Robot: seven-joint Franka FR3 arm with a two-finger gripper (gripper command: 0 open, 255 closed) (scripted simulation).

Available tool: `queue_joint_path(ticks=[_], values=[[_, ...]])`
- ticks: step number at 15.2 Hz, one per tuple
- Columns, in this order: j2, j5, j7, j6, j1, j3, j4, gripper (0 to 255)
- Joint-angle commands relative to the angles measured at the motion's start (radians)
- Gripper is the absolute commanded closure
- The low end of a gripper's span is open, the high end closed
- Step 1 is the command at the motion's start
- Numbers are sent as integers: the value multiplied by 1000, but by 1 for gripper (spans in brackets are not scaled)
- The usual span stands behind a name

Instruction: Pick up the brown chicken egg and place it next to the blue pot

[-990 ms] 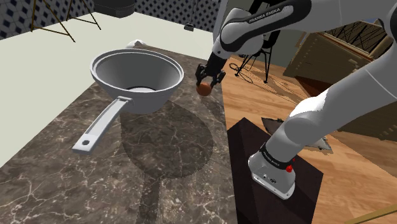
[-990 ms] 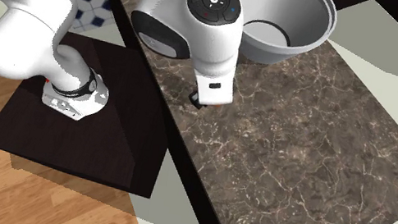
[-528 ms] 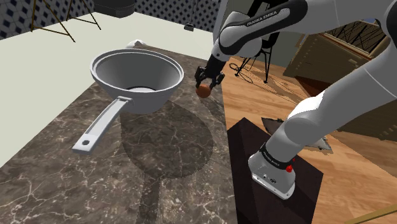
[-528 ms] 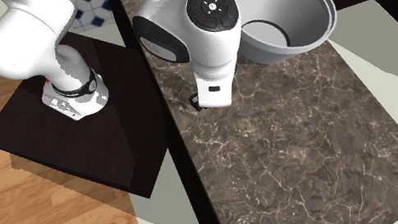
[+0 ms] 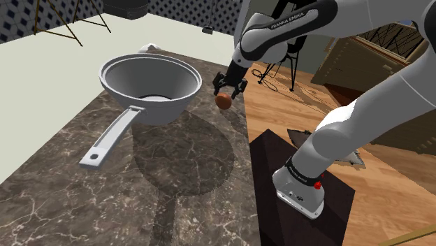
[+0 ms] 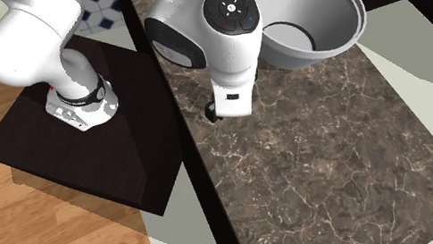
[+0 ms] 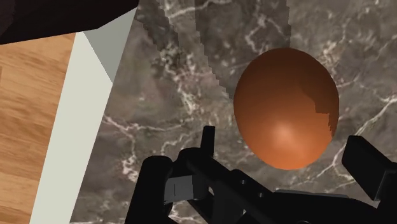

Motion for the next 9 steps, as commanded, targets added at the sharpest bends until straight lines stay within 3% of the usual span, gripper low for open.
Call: queue_joint_path(ticks=[1,4,9], values=[[-26,-10,5,-38,-6,-3,12,0],[-91,-34,18,-146,-20,-11,54,0],[-91,-34,18,-146,-20,-11,54,0]])
